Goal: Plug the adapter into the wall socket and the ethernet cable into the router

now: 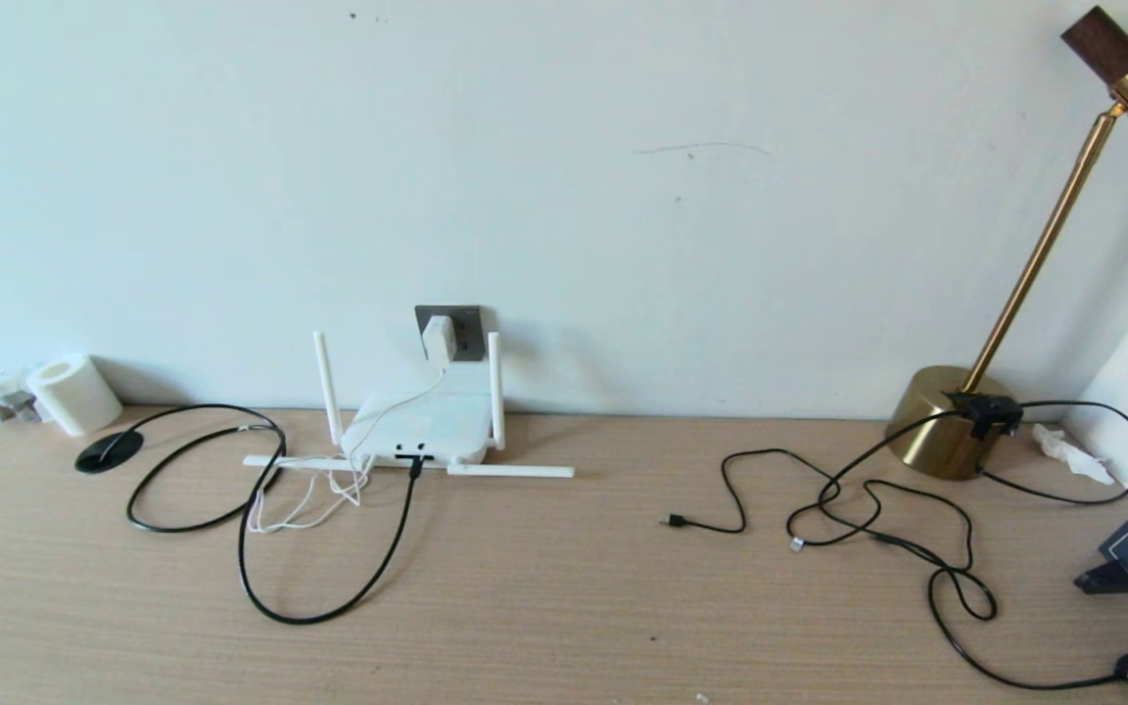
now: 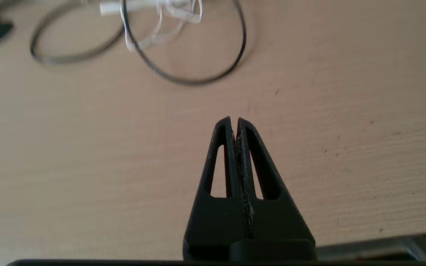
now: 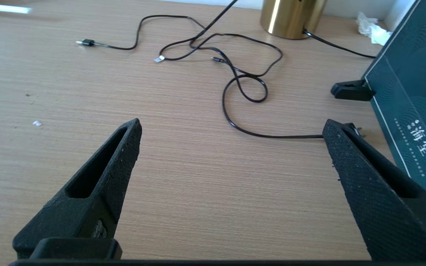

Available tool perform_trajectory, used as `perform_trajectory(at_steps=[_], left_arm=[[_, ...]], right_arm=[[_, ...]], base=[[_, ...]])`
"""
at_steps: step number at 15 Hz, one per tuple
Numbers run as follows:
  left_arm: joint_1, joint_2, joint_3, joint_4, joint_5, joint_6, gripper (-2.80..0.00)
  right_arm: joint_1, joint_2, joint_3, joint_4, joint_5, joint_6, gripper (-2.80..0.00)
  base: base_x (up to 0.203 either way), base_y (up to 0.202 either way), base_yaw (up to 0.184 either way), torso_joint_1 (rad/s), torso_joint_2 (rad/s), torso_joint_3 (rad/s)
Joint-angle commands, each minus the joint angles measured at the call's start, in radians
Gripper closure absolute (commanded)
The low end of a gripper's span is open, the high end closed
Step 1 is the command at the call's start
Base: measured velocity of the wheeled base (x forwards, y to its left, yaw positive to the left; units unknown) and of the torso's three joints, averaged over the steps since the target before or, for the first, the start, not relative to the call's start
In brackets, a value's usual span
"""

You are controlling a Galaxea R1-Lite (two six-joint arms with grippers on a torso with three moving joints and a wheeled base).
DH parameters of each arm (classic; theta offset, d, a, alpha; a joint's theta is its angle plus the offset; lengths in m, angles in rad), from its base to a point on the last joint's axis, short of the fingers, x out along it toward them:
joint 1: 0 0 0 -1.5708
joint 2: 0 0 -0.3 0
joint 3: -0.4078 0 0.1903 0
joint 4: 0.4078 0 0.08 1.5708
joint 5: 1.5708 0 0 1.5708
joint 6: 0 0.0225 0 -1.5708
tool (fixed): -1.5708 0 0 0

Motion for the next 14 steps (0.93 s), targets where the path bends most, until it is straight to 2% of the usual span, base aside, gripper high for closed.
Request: perform_trajectory(at_steps=[1, 2, 5, 14], left_arm=[[-0.022, -0.177, 0.006, -0.001, -0.001, 0.003, 0.00], [-0.026, -0.212, 0.007, -0.002, 0.002, -0.005, 0.00], [-0.034, -0.209, 0.010, -0.004, 0.065, -0.178, 0.00], [-0.035, -0.208, 0.010, -0.008, 0.066, -0.188, 0.00]], right_arm=[[-0.001, 0.002, 0.000, 0.001, 0.001, -0.005, -2.80], [0.000, 0.002, 0.000, 0.001, 0.001, -0.003, -2.80], [-0.001, 0.002, 0.000, 0.001, 0.001, -0.002, -2.80], [-0.001, 0.002, 0.000, 0.001, 0.001, -0.004, -2.80]], base=[[0.000, 0.000, 0.000, 0.000, 0.00, 0.000], [0.000, 0.000, 0.000, 0.000, 0.00, 0.000], [0.000, 0.000, 0.000, 0.000, 0.00, 0.000], [0.000, 0.000, 0.000, 0.000, 0.00, 0.000]])
